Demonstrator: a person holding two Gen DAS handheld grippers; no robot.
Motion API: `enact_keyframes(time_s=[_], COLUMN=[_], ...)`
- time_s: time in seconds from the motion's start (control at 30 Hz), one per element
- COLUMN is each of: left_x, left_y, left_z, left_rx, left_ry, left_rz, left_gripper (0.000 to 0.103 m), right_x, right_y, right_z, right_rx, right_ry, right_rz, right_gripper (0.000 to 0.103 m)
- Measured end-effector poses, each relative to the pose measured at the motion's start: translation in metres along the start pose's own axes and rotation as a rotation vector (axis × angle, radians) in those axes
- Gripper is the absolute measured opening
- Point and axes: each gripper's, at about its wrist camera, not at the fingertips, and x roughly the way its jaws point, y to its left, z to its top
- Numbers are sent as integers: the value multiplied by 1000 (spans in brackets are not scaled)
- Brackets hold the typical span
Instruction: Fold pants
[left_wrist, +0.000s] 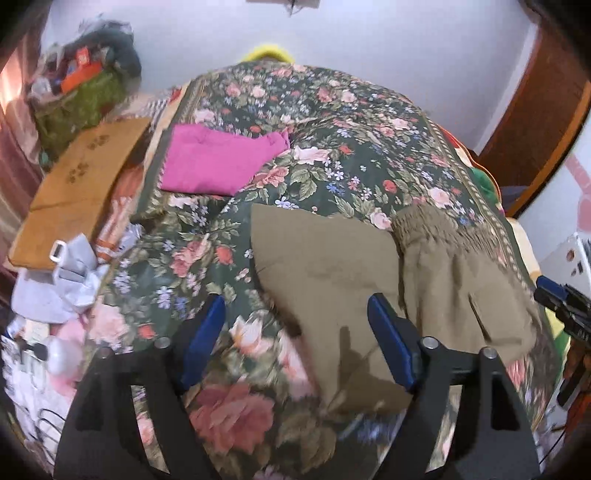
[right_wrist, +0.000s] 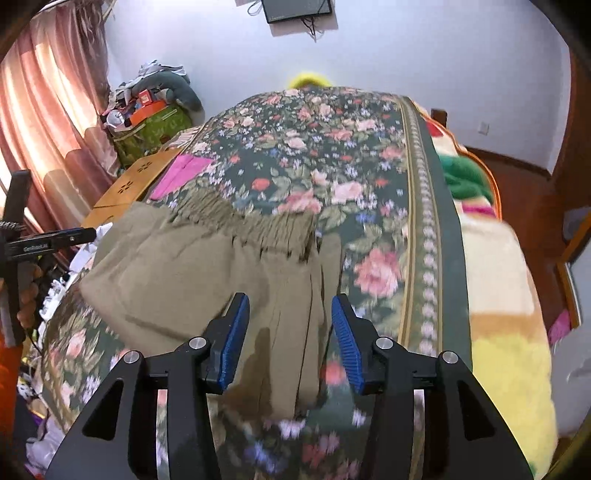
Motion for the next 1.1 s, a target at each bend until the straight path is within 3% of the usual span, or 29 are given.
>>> enact_keyframes(time_s=[0.17,0.3,0.37,0.43,0.47,0.5,0.6,0.7,0.87,1.0,1.1], left_x=[46,63,63,61,60,58,55,53,50,41,34], left_y=[4,10,13,15,16,16,15,9,13,20,36], left_z=[8,6,6,8,9,10,16,21,29,34,36], left_rx=[-38,-88,-99,-92,-84,-70,-28,18,-5,21,-20], left_ry=[148,182,159,133,120,101,60,37,-2,-66,-42], left_rz=[-91,-134,-132,-130,-125,-119,-101,-43,29,235,183], left_gripper=[79,78,69,46,41,28,22,22,24,23,23], right_x=[27,54,64,63,62,61,61,61,60,59,57], right_y=[-2,-5,-5,-4,-4,-3,-2,-3,-1,-2,-2], right_z=[10,7,2,1,0,0,-2,-2,-3,-5,-5], right_rx=[-16,-14,-13,-15,-15,-16,-12,-9,-4,1,3], right_ry=[38,121,160,159,160,161,161,162,154,155,152], right_rz=[0,6,17,17,18,19,23,27,22,24,23], right_gripper=[49,49,49,49,49,49,49,49,49,49,50])
